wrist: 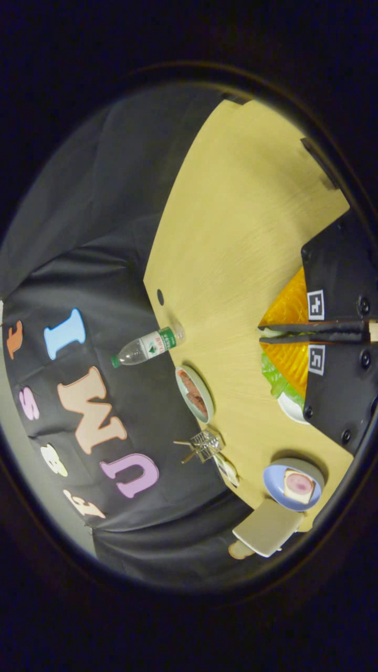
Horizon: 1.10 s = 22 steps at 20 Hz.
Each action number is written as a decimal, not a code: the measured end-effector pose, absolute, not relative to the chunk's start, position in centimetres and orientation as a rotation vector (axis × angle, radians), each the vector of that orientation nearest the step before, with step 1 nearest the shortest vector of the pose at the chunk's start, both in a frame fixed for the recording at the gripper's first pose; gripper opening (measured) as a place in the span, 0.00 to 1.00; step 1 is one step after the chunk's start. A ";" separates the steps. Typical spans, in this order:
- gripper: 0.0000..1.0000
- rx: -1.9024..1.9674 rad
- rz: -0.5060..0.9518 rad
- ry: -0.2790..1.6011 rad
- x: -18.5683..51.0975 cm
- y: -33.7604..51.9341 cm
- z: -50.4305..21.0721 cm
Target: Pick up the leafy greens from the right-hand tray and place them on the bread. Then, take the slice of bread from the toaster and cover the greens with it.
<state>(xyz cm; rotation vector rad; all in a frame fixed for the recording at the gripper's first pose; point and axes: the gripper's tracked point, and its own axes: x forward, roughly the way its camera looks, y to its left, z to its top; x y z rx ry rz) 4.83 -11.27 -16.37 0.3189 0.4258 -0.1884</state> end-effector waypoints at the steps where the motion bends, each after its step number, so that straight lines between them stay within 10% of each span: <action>1: 0.03 0.337 -0.182 0.403 4.8 -11.1 -15.5; 22: 0.03 0.353 0.140 0.224 5.9 9.4 -5.3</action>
